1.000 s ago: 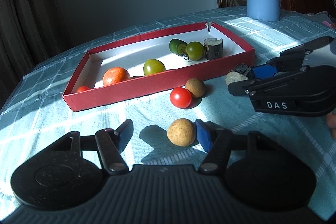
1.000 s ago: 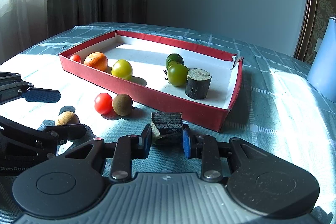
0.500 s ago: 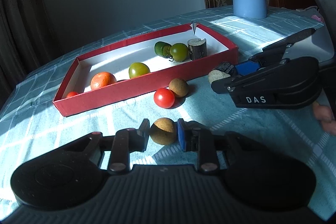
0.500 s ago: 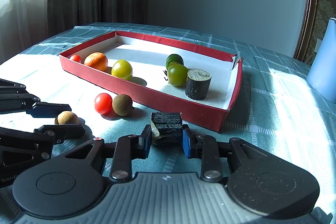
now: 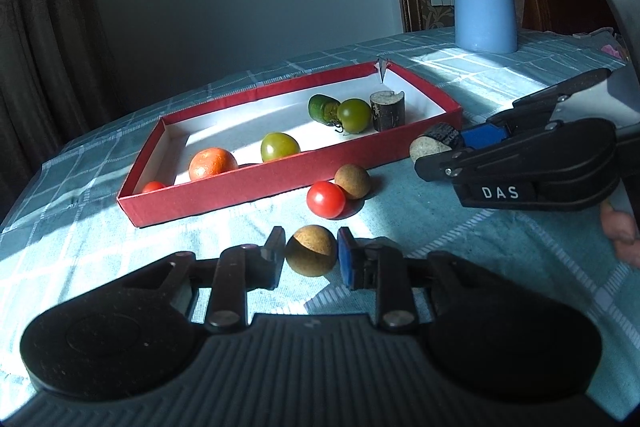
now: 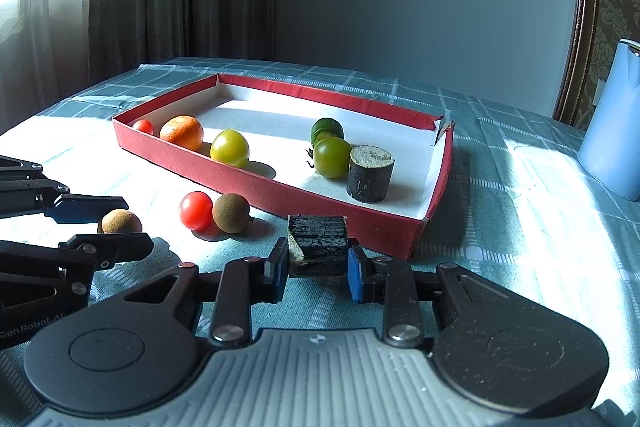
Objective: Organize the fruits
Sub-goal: 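Carry the cork ball and dark block into the red tray and open both grippers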
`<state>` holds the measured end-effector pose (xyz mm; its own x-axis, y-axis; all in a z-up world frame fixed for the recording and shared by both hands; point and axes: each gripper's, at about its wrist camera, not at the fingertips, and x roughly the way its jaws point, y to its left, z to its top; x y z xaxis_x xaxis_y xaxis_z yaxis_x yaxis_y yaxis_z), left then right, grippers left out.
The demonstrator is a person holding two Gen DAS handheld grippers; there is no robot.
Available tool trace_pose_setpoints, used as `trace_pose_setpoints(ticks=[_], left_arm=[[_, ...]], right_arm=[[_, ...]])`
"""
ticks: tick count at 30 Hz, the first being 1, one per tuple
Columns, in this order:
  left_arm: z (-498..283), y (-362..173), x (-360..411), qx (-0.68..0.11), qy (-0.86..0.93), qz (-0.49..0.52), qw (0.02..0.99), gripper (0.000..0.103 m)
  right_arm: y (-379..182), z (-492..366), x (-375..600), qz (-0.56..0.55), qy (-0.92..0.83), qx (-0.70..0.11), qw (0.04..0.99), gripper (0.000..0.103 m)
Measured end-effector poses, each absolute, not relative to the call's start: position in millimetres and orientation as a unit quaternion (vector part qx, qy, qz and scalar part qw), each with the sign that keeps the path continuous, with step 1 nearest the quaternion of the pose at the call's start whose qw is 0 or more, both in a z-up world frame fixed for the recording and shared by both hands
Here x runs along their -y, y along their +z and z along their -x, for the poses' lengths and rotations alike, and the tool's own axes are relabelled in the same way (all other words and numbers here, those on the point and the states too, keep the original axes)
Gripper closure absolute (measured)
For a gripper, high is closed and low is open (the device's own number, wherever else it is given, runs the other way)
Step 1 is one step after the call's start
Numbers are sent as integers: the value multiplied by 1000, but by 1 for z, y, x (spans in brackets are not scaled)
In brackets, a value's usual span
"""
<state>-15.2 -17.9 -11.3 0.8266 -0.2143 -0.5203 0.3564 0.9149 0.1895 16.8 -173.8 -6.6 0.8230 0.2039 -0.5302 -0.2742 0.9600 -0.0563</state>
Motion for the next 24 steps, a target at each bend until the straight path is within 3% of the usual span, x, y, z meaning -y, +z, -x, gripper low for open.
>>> trace_pose_setpoints(ticks=[11,24], left_arm=[[1,6,13,-249,-150,-84,953,78],[-87,27,19,-240,-69,-45,967,78]], right_arm=[[8,-15,188,35,102,-226,968,74],[19,-77,173,29,104,-256,961,74]])
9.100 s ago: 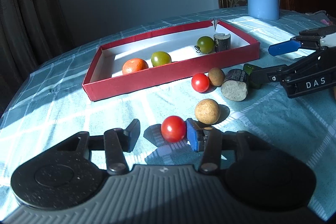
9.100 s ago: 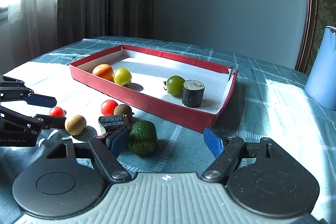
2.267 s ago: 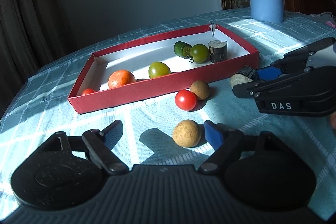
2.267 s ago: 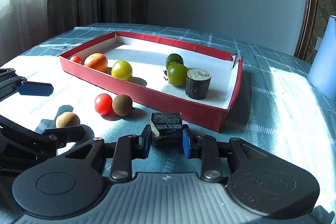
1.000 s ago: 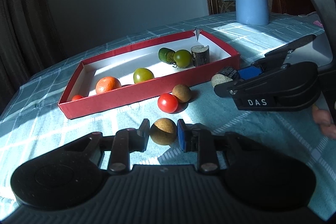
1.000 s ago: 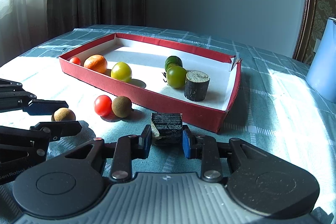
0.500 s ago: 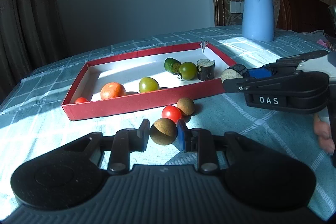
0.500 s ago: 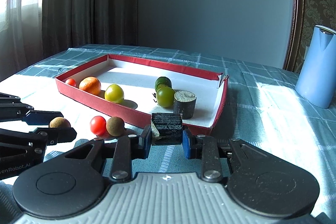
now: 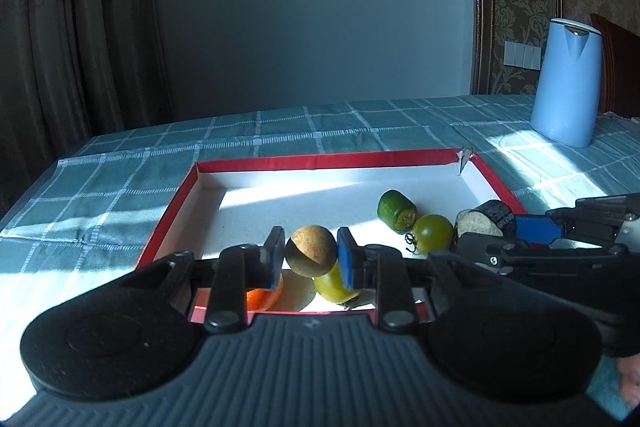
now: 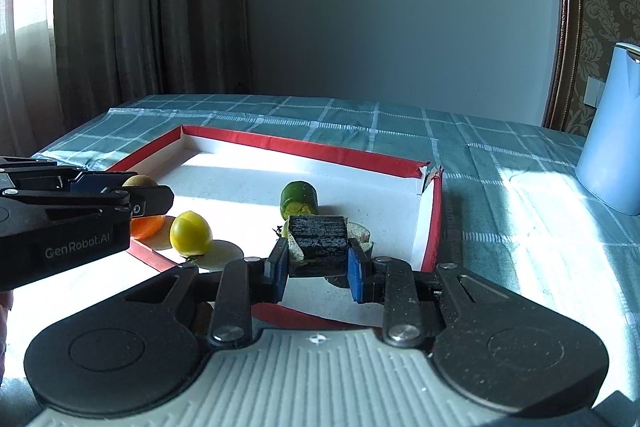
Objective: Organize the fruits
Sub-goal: 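Carry the cork ball and dark block into the red tray and open both grippers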
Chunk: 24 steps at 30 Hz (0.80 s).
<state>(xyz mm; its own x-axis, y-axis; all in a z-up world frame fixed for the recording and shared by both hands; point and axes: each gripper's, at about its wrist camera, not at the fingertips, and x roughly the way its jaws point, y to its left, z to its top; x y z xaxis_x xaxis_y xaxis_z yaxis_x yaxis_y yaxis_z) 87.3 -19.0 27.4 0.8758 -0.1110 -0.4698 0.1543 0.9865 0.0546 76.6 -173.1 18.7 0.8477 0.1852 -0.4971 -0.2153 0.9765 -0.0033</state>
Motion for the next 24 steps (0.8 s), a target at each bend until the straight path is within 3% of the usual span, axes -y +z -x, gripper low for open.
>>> trace_pose_setpoints(ticks=[24], left_arm=[[-169,4,-3,-301,16,-26,953,77]], right_arm=[[5,-129,104,115,137,-257,950,75]])
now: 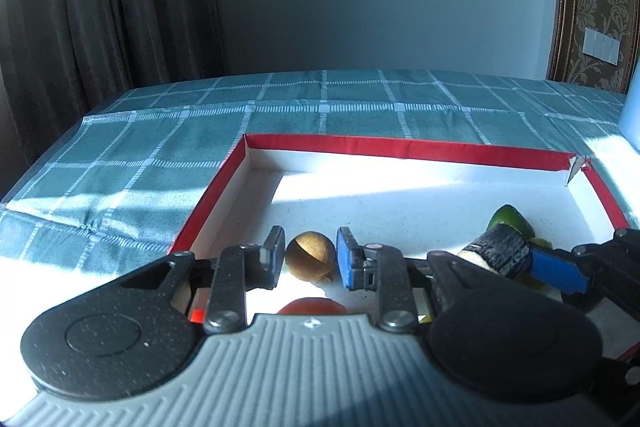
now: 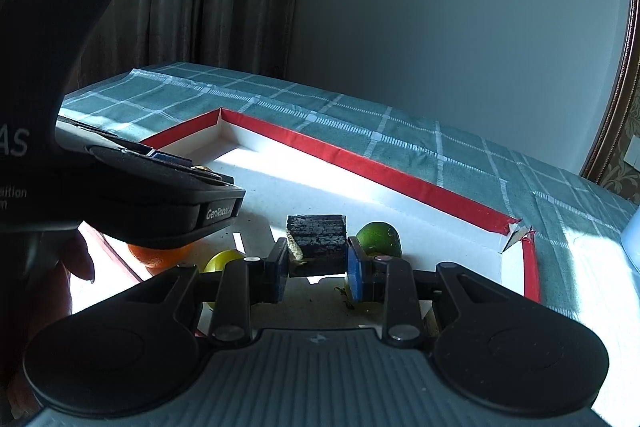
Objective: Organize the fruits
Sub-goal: 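Carry the cork ball and dark block into the red tray and open both grippers, then lift both open grippers out of the tray toward the last loose items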
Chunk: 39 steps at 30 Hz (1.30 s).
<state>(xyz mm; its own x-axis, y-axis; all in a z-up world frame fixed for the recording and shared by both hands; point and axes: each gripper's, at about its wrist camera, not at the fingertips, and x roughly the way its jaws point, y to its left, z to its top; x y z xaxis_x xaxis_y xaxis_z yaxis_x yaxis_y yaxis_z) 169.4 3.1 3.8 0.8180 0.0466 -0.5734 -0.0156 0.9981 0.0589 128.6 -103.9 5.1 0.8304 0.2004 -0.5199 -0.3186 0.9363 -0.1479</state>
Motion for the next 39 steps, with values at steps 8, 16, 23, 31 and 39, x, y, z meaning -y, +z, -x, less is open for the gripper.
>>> trace_pose_setpoints(ticks=[8,16,23,31,39], left_arm=[[-166,6,-4,-291,16,-21,957,63],[-157,12,-7,-264,22,-16,964,35],[-139,16,-8,-230,32,-27,972,7],[-112,21,-26,-223,35,1,974,7],[-75,24,-37,-216,19,15,976,3]], right_arm=[[3,-132,107,99,137,-277,946,74],[3,-126,110,94,130,-267,950,45],[6,-118,113,95,118,-249,957,23],[18,-88,150,50,98,-211,971,23],[19,-62,191,-23,102,-220,970,23]])
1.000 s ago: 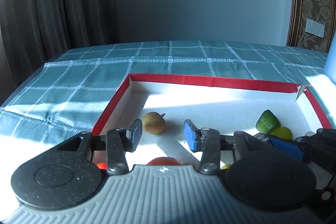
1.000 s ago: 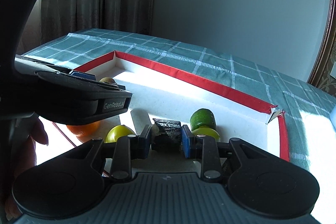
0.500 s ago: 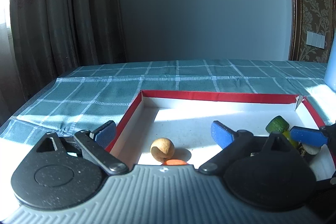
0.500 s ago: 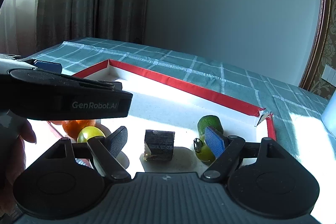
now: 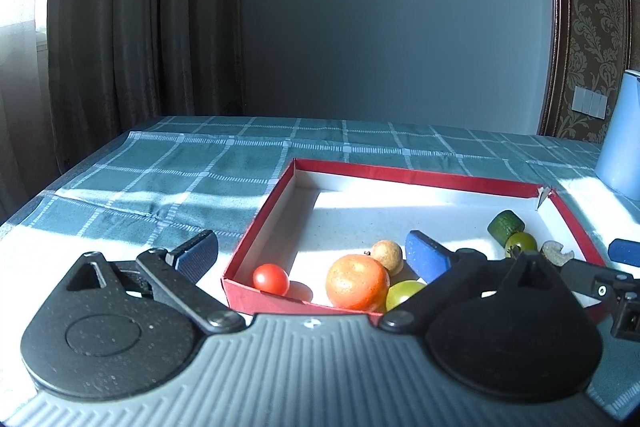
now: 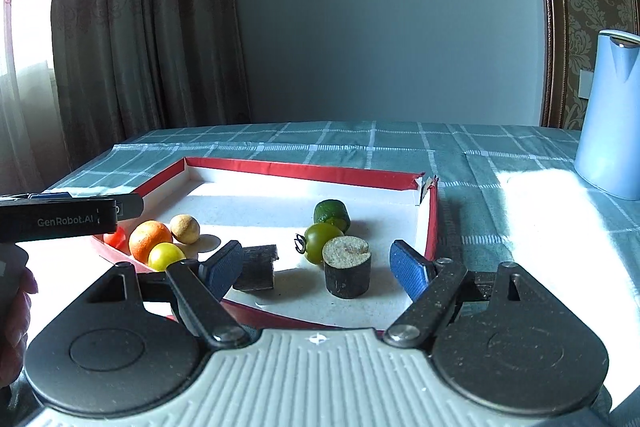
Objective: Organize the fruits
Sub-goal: 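Lift both open grippers out of the tray toward the last loose items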
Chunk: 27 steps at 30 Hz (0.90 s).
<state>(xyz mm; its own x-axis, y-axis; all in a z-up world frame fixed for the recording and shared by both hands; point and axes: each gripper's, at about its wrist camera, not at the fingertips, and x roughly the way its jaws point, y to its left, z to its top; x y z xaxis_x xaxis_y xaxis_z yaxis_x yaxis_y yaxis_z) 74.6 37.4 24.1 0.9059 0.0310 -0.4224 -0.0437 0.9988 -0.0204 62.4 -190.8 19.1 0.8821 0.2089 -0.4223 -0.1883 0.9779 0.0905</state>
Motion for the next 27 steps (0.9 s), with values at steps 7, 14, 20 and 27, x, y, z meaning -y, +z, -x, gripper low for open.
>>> trace_pose_setpoints(ticks=[7,14,20,27], left_arm=[[-46,24,-50,-207,25,30,978,0],[-37,22,-58,-228,-15,52,972,0],[-20,16,-25,-227,-86,-10,970,3],[-24,-4,19,-255,-88,-106,957,44]], right_arm=[[13,-41,193,-26,134,-222,965,23],[6,-17,176,21,139,-220,966,23],[7,-26,196,-25,79,-227,970,23],[-3,-48,234,-135,45,-287,947,23]])
